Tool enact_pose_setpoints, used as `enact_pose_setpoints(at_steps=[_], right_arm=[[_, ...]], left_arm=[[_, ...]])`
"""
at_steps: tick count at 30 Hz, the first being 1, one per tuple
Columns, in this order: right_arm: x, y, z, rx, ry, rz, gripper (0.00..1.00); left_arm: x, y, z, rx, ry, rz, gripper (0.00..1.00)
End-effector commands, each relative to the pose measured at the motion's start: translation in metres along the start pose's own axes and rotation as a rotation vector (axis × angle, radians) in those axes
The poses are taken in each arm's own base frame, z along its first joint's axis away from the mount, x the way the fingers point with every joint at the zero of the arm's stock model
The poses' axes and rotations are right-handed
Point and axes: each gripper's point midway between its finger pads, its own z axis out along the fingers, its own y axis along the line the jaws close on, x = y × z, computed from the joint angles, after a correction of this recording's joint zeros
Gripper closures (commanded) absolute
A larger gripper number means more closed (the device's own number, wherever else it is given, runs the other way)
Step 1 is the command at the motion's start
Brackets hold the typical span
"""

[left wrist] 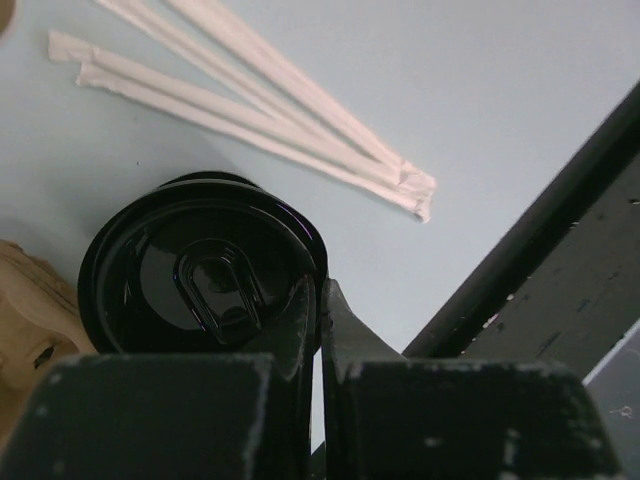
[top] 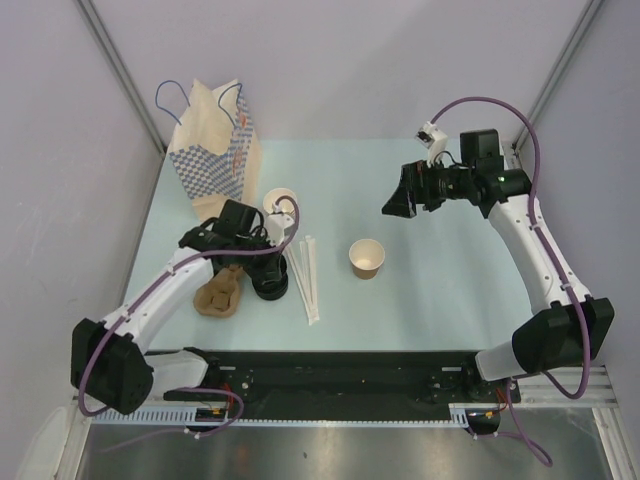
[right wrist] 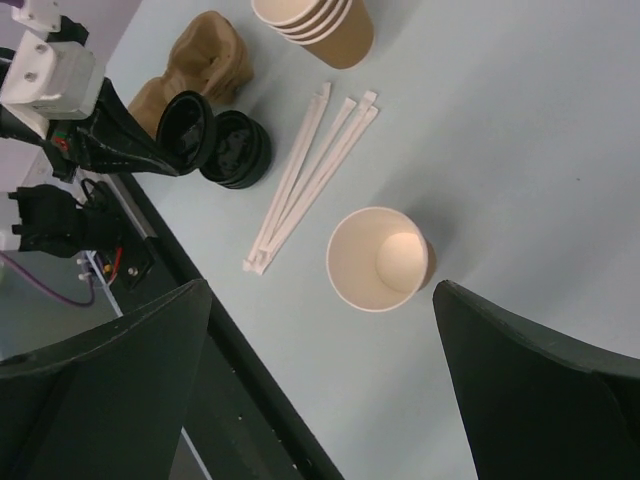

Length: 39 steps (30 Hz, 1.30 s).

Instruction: Pack the takeout coffee

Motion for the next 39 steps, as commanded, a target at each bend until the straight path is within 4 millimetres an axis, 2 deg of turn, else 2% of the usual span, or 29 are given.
enact_pose_setpoints(at_steps=[1, 2, 3, 5, 6, 8, 9, 10, 11, 12, 13, 14, 15, 17, 18, 19, 25, 33, 39], right_arm=[[-0.018, 0.024, -0.001, -0.112, -0.065, -0.011, 0.0], [-0.024, 0.033, -0.004, -0.144, -0.091, -0.043, 0.0], [-0.027, 0.036, -0.007, -0.155, -0.105, -0.062, 0.0], [-0.038, 0.042, -0.012, -0.163, -0.169, -0.217, 0.0], [-0.041, 0.047, -0.02, -0.148, -0.201, -0.285, 0.0], [-0.051, 0.048, -0.028, -0.113, -0.259, -0.478, 0.0], [-0.056, 0.057, -0.039, -0.105, -0.298, -0.572, 0.0], [-0.054, 0.06, -0.041, -0.108, -0.309, -0.637, 0.0], [-0.056, 0.069, -0.043, -0.109, -0.334, -0.793, 0.0], [-0.054, 0.076, -0.045, -0.114, -0.342, -0.874, 0.01], [-0.049, 0.086, -0.051, -0.115, -0.353, -0.96, 0.0], [-0.039, 0.091, -0.048, -0.128, -0.328, -1.037, 0.0], [-0.034, 0.105, -0.044, -0.154, -0.332, -1.198, 0.0], [-0.021, 0.116, -0.042, -0.161, -0.321, -1.325, 0.0], [-0.016, 0.129, -0.038, -0.191, -0.336, -1.414, 0.0], [-0.018, 0.137, -0.039, -0.19, -0.361, -1.464, 0.0], [0.014, 0.154, -0.021, -0.303, -0.311, -1.699, 0.03], [0.041, 0.168, 0.002, -0.414, -0.268, -1.82, 0.1], [0.055, 0.176, 0.022, -0.457, -0.226, -1.838, 0.27]], left_arm=[[-0.067, -0.035, -0.047, 0.112, -0.259, 0.14, 1.0], [-0.075, -0.042, -0.053, 0.138, -0.281, 0.149, 1.0], [-0.094, -0.056, -0.067, 0.195, -0.332, 0.177, 1.0], [-0.109, -0.072, -0.079, 0.265, -0.359, 0.175, 1.0], [-0.124, -0.078, -0.087, 0.294, -0.381, 0.187, 1.0], [-0.131, -0.095, -0.096, 0.376, -0.381, 0.198, 1.0], [-0.14, -0.101, -0.105, 0.397, -0.4, 0.218, 1.0], [-0.139, -0.112, -0.105, 0.46, -0.383, 0.222, 1.0], [-0.141, -0.118, -0.109, 0.487, -0.385, 0.235, 1.0], [-0.146, -0.128, -0.117, 0.523, -0.395, 0.263, 1.0], [-0.143, -0.133, -0.116, 0.559, -0.368, 0.261, 1.0], [-0.142, -0.142, -0.119, 0.609, -0.368, 0.293, 1.0], [-0.142, -0.151, -0.123, 0.638, -0.361, 0.32, 1.0], [-0.133, -0.159, -0.119, 0.685, -0.309, 0.335, 1.0], [-0.129, -0.165, -0.121, 0.708, -0.286, 0.343, 1.0], [-0.129, -0.167, -0.119, 0.716, -0.281, 0.351, 1.0], [-0.127, -0.174, -0.118, 0.75, -0.269, 0.374, 1.0], [-0.125, -0.179, -0.119, 0.766, -0.264, 0.38, 1.0], [-0.123, -0.18, -0.115, 0.784, -0.252, 0.345, 1.0]])
